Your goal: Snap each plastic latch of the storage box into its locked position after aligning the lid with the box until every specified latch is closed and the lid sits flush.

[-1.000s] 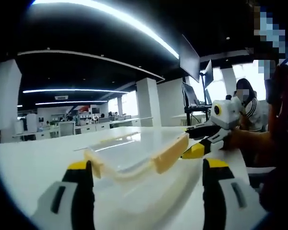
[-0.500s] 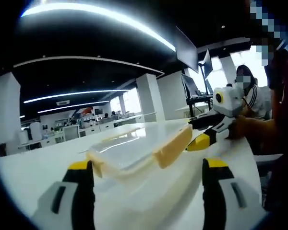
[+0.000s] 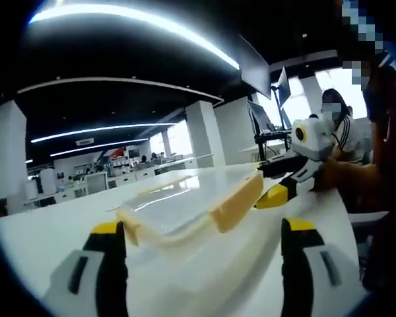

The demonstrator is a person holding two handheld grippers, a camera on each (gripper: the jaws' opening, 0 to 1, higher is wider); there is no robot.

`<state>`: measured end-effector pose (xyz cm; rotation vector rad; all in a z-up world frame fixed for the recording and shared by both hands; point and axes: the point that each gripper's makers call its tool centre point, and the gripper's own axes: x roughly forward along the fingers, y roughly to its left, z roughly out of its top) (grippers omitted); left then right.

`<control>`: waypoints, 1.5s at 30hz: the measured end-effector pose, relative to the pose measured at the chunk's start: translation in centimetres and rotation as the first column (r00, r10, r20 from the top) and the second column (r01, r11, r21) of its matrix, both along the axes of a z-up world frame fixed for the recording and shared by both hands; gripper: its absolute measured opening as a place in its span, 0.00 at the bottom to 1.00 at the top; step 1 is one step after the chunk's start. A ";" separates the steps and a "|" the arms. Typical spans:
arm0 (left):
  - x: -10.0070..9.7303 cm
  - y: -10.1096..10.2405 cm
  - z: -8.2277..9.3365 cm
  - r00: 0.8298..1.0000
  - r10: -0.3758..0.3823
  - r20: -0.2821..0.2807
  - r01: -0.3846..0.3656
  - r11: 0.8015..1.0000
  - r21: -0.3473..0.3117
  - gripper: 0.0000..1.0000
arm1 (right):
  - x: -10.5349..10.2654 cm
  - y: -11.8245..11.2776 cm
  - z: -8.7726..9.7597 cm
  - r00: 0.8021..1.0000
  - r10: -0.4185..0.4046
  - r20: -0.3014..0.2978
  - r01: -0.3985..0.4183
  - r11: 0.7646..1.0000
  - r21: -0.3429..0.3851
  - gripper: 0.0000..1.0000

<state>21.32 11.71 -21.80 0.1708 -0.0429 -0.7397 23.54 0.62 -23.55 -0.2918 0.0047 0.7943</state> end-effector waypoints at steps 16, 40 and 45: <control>0.7 0.7 0.1 0.999 0.038 -0.029 -0.037 0.999 0.032 0.86 | -0.3 -0.4 0.5 0.999 0.003 0.045 -0.002 1.000 -0.011 0.53; 2.0 1.1 0.0 0.993 0.110 -0.035 -0.108 0.993 0.055 0.78 | -0.8 0.1 1.2 0.994 0.036 0.106 -0.033 0.999 -0.026 0.63; 2.2 1.0 -0.2 0.992 0.125 -0.014 -0.124 0.990 0.072 0.78 | -0.9 0.2 1.2 0.993 0.037 0.108 -0.034 0.999 -0.030 0.63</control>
